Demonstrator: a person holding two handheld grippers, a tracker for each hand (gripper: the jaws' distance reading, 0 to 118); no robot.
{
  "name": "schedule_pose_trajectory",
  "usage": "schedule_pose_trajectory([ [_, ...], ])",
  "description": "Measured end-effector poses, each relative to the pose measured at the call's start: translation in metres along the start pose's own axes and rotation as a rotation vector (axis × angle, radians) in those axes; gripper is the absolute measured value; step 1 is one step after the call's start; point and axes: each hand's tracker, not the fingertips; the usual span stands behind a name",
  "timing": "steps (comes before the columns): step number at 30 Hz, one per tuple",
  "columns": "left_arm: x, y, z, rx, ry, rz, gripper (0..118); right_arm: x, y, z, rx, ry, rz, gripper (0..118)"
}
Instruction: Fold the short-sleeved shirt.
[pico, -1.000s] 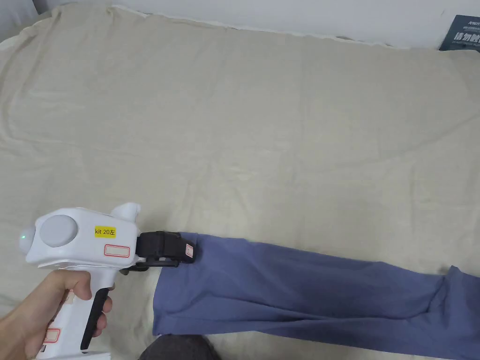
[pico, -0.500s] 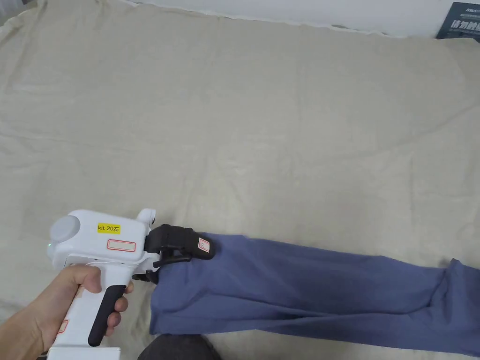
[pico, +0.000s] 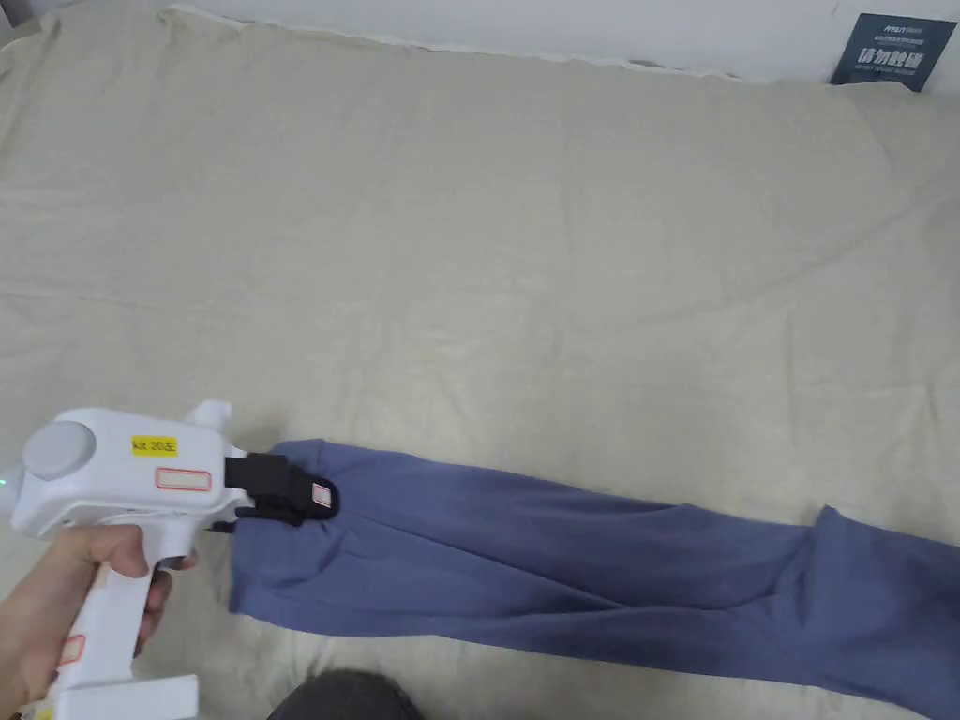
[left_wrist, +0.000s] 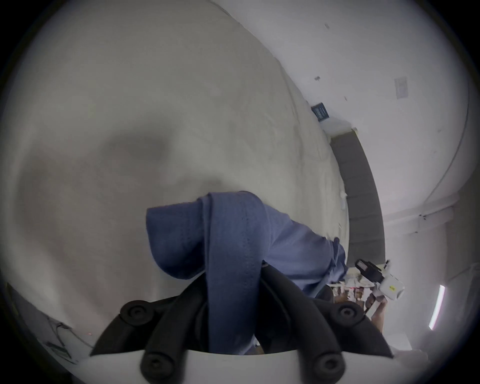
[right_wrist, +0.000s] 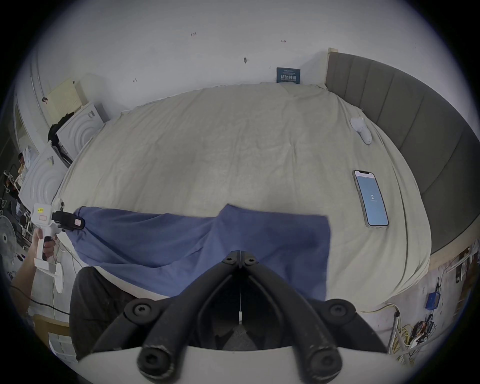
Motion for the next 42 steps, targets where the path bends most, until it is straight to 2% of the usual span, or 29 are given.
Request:
schedule_pose_trajectory([
  [4, -0.004, 0.019, 0.033, 0.057, 0.095, -0.007, 6, -0.003, 0.006, 0.0, 0.018, 0.024, -0.006, 0],
  [8, 0.013, 0.014, 0.044, -0.003, 0.193, -0.098, 6, -0.006, 0.008, 0.0, 0.025, 0.036, 0.002, 0],
  [13, 0.072, -0.008, 0.057, 0.023, 0.303, -0.099, 6, -0.004, 0.005, 0.008, 0.037, 0.053, 0.003, 0],
  [16, 0.114, -0.016, 0.057, 0.03, 0.466, -0.215, 6, 0.0, 0.004, 0.016, 0.051, 0.057, -0.003, 0],
  [23, 0.21, -0.045, 0.001, -0.025, 0.58, -0.393, 6, 0.007, -0.005, 0.039, 0.095, 0.09, -0.035, 0],
  [27, 0.251, -0.063, -0.053, -0.09, 0.559, -0.495, 6, 0.013, -0.012, 0.048, 0.113, 0.124, -0.048, 0],
  [32, 0.28, -0.094, -0.139, -0.099, 0.695, -0.595, 8, 0.02, -0.02, 0.05, 0.119, 0.18, -0.091, 0],
  [33, 0.284, -0.103, -0.159, -0.093, 0.738, -0.617, 19, 0.021, -0.021, 0.048, 0.116, 0.195, -0.104, 0],
  [34, 0.288, -0.114, -0.177, -0.112, 0.742, -0.615, 61, 0.022, -0.022, 0.047, 0.114, 0.201, -0.113, 0],
  [35, 0.296, -0.125, -0.193, -0.13, 0.722, -0.639, 94, 0.023, -0.023, 0.045, 0.114, 0.2, -0.116, 0],
  [36, 0.301, -0.134, -0.212, -0.191, 0.671, -0.649, 117, 0.023, -0.024, 0.042, 0.111, 0.196, -0.122, 0],
  [38, 0.309, -0.148, -0.227, -0.25, 0.541, -0.657, 114, 0.025, -0.025, 0.04, 0.098, 0.191, -0.138, 0],
  [42, 0.318, -0.155, -0.209, -0.157, 0.441, -0.617, 114, 0.029, -0.027, 0.041, 0.088, 0.2, -0.16, 0],
])
